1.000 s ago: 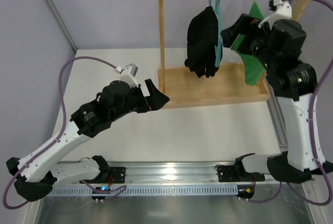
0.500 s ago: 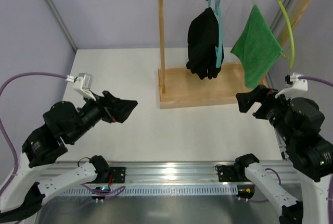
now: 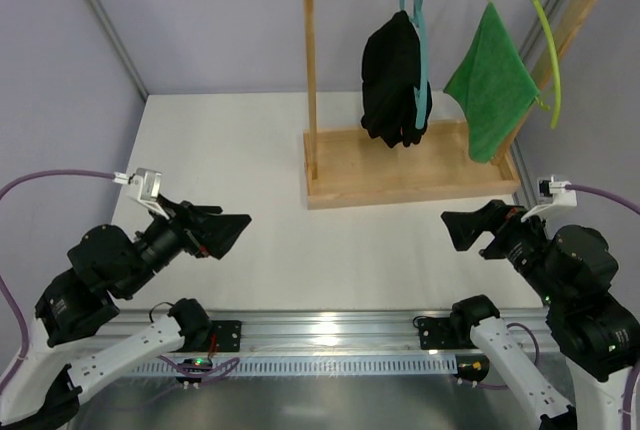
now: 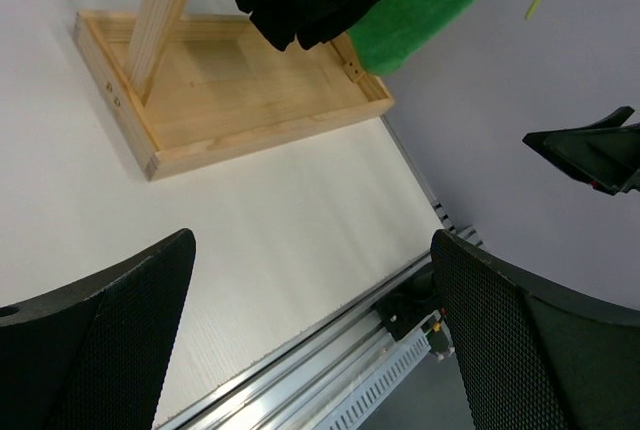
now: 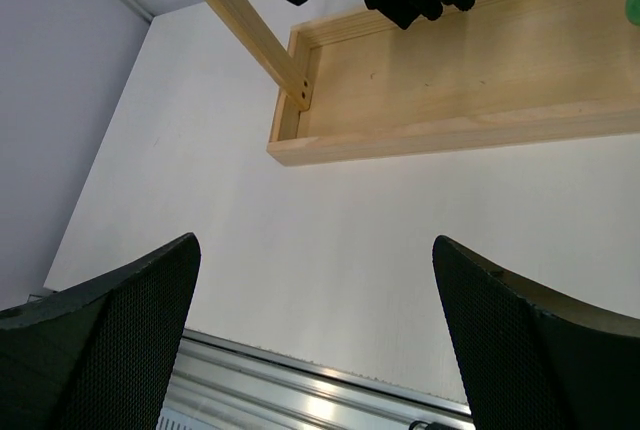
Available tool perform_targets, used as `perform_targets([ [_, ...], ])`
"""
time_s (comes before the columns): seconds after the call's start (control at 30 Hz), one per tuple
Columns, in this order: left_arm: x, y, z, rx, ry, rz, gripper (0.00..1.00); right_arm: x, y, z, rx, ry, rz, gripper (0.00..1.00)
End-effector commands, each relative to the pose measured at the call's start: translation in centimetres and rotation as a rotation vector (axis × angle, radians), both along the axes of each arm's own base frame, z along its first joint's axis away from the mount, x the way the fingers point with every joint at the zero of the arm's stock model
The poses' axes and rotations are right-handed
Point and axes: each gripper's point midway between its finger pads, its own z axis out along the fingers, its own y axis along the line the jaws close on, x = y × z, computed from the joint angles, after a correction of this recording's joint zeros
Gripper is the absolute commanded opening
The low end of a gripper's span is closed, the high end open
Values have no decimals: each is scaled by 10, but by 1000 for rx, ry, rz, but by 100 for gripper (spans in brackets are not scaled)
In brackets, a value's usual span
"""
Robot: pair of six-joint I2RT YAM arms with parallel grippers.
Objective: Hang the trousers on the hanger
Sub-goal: Hang the hanger with trousers onto the clothesline
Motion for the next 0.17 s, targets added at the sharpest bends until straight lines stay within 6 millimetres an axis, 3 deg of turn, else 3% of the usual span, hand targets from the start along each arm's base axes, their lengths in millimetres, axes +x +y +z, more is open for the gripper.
perform_targets([
  [0.0, 1, -4, 9, -10, -17, -13, 100, 0, 5, 16, 34, -61, 24, 100],
  [0.13, 0, -6, 10, -7, -15, -23, 100, 0, 4, 22, 26, -86, 24, 100],
])
